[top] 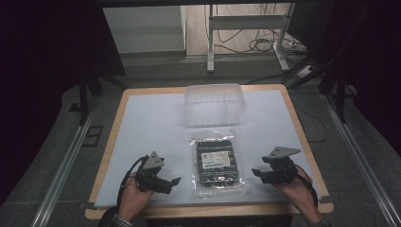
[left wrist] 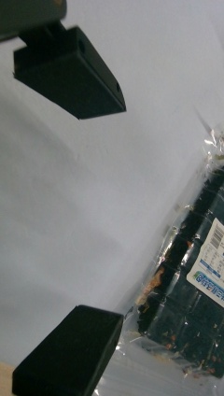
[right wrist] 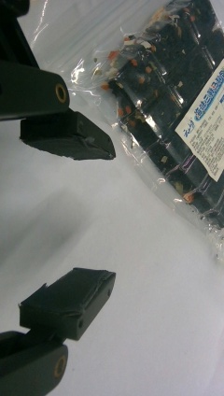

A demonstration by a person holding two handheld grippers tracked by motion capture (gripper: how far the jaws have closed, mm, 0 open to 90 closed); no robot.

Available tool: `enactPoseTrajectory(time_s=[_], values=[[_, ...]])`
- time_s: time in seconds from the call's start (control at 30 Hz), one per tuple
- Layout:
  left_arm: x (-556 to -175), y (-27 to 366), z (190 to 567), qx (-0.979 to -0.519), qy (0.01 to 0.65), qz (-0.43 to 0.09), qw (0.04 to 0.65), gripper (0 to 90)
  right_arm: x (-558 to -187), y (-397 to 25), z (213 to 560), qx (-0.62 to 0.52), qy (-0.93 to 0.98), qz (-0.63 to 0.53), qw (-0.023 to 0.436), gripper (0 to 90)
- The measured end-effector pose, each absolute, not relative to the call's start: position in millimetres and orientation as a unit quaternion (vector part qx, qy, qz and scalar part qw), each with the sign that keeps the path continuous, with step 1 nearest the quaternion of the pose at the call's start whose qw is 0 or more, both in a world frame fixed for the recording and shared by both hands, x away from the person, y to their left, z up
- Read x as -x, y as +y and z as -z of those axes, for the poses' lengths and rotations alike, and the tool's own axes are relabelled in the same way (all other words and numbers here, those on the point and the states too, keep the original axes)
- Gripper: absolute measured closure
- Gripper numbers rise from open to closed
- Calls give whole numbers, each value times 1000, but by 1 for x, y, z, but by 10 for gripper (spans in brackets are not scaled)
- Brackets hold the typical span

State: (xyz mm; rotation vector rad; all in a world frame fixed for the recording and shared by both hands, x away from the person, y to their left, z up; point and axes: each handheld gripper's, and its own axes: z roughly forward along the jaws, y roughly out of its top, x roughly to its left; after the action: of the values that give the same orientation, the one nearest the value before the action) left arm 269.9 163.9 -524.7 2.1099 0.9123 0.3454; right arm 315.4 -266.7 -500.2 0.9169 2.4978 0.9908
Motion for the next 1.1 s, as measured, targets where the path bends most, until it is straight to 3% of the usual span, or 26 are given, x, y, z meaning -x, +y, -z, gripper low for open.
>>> enactPoseTrajectory(time_s=[0.63,0.73,0.83,0.87,1.0,1.1], values=[[-272,164,526,-840,363,-134,380,27,-317,-269,501,-331,867,-341,151,295],[-270,159,524,-854,341,-137,368,159,-317,-271,500,-335,864,-344,151,295],[-269,158,524,-865,318,-118,370,478,-318,-272,499,-336,863,-344,152,295],[-269,158,524,-870,306,-101,374,478,-318,-273,499,-338,862,-344,153,295],[-274,150,530,-887,273,-57,369,890,-319,-277,497,-340,860,-345,158,303],[-277,147,531,-888,269,-50,371,900,-319,-278,497,-342,860,-343,160,304]])
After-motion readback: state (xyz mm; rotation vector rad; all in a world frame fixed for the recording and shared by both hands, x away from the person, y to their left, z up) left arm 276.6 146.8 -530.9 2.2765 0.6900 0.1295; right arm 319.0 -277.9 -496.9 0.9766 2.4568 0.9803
